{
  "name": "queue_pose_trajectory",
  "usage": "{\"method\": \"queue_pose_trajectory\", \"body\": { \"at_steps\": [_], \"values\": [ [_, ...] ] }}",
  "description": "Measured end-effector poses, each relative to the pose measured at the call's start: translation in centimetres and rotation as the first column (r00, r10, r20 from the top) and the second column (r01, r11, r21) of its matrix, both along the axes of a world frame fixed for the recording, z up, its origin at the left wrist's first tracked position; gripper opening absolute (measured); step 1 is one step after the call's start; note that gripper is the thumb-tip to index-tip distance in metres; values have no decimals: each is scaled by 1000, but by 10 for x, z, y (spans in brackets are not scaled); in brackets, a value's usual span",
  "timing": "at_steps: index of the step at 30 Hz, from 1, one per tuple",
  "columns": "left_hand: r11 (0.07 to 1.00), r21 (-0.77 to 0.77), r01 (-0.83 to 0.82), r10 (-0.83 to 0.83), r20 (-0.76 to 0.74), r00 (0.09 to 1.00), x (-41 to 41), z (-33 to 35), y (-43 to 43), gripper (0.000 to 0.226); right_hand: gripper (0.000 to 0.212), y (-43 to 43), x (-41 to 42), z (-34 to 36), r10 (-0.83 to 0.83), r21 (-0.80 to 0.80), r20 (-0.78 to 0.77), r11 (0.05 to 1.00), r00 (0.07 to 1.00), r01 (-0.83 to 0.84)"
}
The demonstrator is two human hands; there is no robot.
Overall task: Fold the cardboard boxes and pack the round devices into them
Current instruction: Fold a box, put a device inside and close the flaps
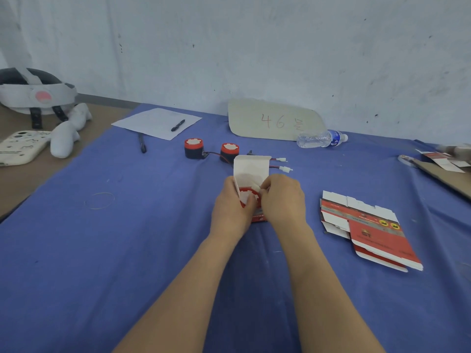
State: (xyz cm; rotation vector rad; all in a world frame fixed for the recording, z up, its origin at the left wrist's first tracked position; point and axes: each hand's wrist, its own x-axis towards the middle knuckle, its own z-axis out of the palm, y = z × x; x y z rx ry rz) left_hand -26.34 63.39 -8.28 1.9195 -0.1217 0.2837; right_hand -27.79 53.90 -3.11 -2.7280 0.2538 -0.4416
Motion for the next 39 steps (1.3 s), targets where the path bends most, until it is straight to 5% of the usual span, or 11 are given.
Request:
{"method": "queue_pose_trajectory", "body": {
  "at_steps": [8, 14, 18, 24, 29, 33, 36, 39],
  "values": [
    [1000, -1, 12, -12, -20, 1000, 1, 0, -1, 31, 19, 3, 11, 8, 56, -58, -146, 996, 988, -65],
    [1000, -22, 15, -15, 4, 1000, 0, -1, 1, 25, 33, -3, 8, -3, 153, 171, 67, 972, 986, -162],
    [1000, 3, 2, -2, 19, 1000, 0, -1, 1, 27, 36, -7, 10, -7, 74, 278, 182, 953, 980, -124],
    [1000, 12, 1, -1, 7, 1000, -1, -1, 1, 29, 20, -10, 10, -11, -1, 94, 142, 996, 990, -12],
    [1000, 0, -1, 1, -17, 1000, -2, 0, 1, 34, 15, -9, 8, -16, 3, 165, 114, 986, 993, -22],
    [992, 95, -77, 76, 13, 997, -2, 0, 0, 41, 34, -14, 8, -21, -1, -2, 33, 1000, 999, 2],
    [969, 174, -174, 165, 65, 984, -4, 1, 0, 55, 42, -15, 6, -25, 12, 114, -52, 993, 999, -6],
    [978, 111, -175, 160, 129, 979, -9, 2, -1, 62, 34, -14, 5, -31, 34, 191, 19, 981, 999, -37]
  ]
}}
